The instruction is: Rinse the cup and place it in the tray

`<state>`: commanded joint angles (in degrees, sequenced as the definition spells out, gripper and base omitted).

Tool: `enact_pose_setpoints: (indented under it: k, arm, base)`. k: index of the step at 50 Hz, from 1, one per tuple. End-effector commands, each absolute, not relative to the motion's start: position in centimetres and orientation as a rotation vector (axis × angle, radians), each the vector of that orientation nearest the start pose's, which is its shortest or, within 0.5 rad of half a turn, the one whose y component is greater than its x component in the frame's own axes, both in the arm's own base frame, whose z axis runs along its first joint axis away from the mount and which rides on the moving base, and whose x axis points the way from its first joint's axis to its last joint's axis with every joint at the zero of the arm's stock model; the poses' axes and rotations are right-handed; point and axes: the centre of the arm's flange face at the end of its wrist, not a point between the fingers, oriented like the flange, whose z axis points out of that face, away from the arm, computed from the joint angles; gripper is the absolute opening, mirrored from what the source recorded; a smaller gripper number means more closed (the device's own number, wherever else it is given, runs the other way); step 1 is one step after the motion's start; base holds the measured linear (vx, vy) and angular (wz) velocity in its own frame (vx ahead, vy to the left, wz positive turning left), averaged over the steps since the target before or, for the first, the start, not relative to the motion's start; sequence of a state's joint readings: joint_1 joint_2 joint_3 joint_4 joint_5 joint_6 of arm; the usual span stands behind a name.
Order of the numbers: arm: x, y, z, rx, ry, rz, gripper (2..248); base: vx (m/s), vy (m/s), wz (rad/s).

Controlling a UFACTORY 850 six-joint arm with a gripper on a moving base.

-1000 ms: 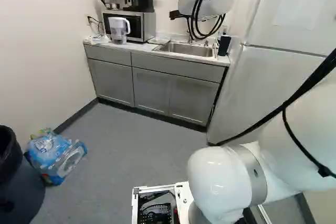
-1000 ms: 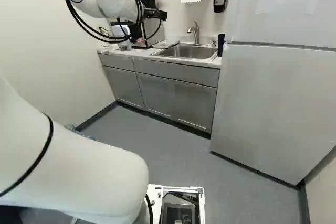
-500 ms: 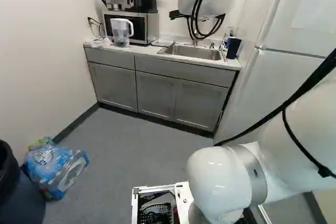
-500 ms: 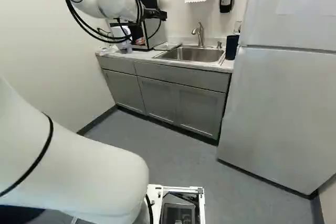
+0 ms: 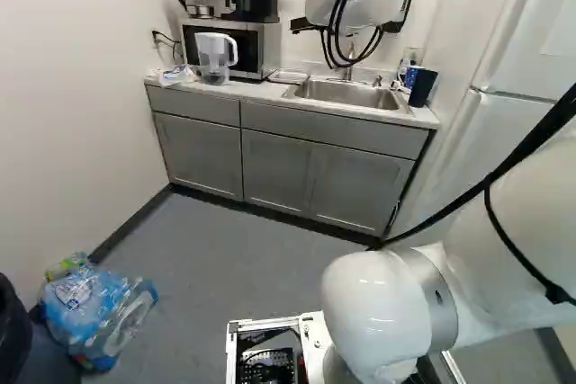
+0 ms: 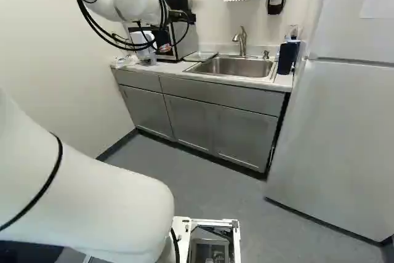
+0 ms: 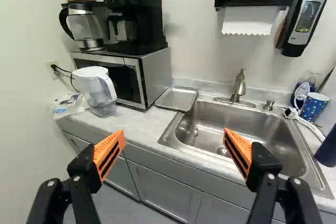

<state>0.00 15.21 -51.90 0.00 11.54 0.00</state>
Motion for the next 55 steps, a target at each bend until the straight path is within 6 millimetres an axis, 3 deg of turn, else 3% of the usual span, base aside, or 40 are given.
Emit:
enact_pose_setpoints:
  k: [36,55]
  arm:
    - [43.67,0.0,69.51,-2.43,0.0,-1.991,247]
    - [43.67,0.0,69.51,-2.43,0.0,-1.991,247]
  base:
    - [0.17,0.107,-0.13]
    - [0.082,-0.021,-0.166]
